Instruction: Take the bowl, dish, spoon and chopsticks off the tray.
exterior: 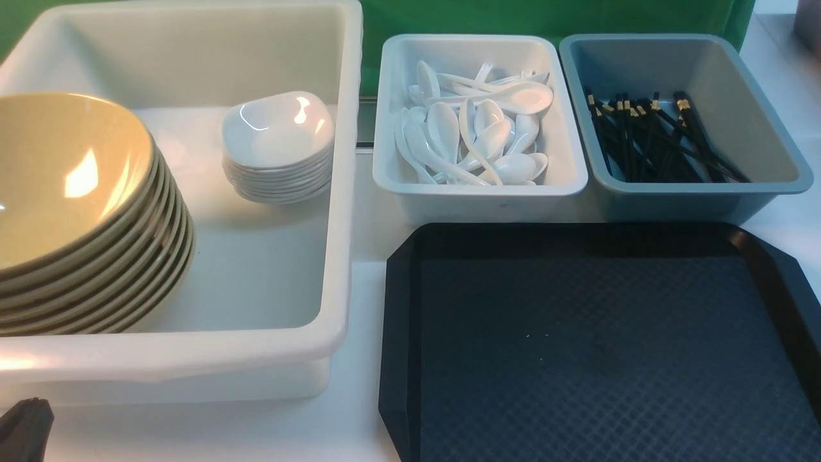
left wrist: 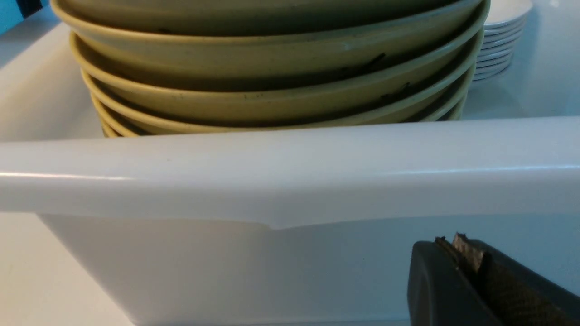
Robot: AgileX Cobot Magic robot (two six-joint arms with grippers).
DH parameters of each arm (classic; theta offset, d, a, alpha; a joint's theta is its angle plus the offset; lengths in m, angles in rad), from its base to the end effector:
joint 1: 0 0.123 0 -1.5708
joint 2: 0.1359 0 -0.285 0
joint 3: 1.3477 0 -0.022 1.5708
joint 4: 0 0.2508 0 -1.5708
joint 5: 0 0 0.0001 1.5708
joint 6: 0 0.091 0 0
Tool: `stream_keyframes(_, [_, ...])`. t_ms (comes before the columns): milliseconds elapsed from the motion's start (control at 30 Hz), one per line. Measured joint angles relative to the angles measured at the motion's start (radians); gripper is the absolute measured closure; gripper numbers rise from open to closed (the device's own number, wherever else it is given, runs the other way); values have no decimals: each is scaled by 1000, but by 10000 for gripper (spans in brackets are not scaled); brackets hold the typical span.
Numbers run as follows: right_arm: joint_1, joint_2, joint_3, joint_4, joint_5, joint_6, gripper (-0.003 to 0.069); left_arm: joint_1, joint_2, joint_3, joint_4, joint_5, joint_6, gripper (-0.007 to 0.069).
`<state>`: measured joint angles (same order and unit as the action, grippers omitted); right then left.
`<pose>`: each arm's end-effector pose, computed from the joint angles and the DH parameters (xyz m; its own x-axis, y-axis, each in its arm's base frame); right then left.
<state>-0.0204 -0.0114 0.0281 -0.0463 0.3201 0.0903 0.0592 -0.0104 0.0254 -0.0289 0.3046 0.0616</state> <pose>0.0539 -0.0024 0.1755 -0.2448 0.0513 -0.9682 0.0459 0.9981 0.0413 0.0543 0.0024 0.1777 -0.2314 0.0204 -0.9726 -0.0429 0.9986 0.0311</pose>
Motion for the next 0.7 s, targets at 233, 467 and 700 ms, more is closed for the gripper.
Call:
stream_keyframes(233, [0, 0, 0, 0, 0, 0, 545, 0, 0, 0, 0, 0, -6, 633])
stream_keyframes(467, [0, 0, 0, 0, 0, 0, 545, 0, 0, 0, 0, 0, -6, 633])
stream_keyframes(700, [0, 0, 0, 0, 0, 0, 538, 0, 0, 0, 0, 0, -6, 633])
